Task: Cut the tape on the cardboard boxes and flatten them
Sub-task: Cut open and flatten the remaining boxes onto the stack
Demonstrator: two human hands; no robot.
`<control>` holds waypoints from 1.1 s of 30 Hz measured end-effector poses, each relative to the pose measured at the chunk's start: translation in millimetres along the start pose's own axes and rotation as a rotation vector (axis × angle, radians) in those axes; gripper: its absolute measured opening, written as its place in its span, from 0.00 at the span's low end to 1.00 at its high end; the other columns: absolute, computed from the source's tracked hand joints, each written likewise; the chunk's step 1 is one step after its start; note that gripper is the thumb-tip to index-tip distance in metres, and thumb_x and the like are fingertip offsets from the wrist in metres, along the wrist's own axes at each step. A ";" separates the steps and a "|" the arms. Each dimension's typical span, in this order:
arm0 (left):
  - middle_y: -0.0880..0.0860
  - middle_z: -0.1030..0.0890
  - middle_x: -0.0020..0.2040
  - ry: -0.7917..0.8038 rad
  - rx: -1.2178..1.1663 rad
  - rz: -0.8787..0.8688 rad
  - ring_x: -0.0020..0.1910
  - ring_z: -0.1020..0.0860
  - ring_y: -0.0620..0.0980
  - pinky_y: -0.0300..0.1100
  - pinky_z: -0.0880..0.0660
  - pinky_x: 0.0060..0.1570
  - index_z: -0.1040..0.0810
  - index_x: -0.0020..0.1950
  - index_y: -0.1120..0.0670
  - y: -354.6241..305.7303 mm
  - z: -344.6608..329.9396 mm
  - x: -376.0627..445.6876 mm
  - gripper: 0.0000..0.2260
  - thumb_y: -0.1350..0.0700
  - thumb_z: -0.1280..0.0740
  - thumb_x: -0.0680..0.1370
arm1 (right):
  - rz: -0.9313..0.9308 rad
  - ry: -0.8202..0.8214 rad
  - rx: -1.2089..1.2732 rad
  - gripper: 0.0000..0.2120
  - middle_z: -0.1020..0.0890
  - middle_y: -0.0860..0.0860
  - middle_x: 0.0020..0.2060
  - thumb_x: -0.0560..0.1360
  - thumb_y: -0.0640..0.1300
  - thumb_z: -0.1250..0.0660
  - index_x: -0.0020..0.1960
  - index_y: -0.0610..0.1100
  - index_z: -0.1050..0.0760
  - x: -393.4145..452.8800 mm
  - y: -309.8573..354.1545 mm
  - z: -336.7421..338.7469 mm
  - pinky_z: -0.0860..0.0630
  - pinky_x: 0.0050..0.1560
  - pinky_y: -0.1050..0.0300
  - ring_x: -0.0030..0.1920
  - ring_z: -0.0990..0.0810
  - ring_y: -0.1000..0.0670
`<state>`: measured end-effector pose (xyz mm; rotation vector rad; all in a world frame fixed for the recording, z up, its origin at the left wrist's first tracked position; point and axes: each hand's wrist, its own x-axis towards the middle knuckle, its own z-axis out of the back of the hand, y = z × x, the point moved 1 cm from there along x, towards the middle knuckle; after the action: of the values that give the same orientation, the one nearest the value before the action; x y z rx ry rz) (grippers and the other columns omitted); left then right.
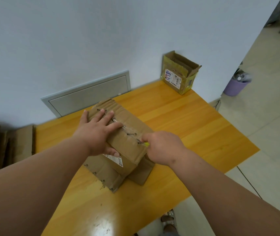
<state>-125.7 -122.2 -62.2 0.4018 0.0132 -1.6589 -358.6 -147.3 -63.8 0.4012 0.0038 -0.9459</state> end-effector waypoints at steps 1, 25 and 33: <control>0.48 0.57 0.81 0.000 0.002 0.000 0.80 0.58 0.56 0.69 0.61 0.72 0.57 0.75 0.32 0.1 0.4 0.2 0.53 0.15 0.56 0.51 | -0.004 0.004 0.004 0.21 0.19 0.47 0.53 0.73 0.41 0.39 0.64 0.57 0.26 -1.7 -1.5 0.0 0.32 0.41 0.54 0.54 0.22 0.41; 0.51 0.39 0.75 -0.044 -0.160 0.362 0.74 0.41 0.62 0.68 0.38 0.66 0.52 0.74 0.31 4.6 15.8 20.7 0.50 0.14 0.61 0.53 | -0.236 0.045 0.253 0.18 0.23 0.54 0.42 0.79 0.43 0.40 0.66 0.55 0.27 -32.2 -73.1 -6.2 0.27 0.33 0.52 0.36 0.23 0.49; 0.52 0.43 0.76 -0.078 -0.166 0.234 0.75 0.43 0.59 0.63 0.49 0.74 0.40 0.72 0.49 -13.0 29.3 43.5 0.56 0.16 0.46 0.54 | -0.439 -0.080 1.057 0.14 0.17 0.52 0.39 0.81 0.43 0.38 0.65 0.55 0.27 1.3 -82.0 -20.8 0.28 0.37 0.62 0.27 0.23 0.56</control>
<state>-148.8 -169.2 -49.3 0.2042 0.0438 -1.4287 -418.9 -183.8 -110.5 1.3752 -0.5175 -1.3519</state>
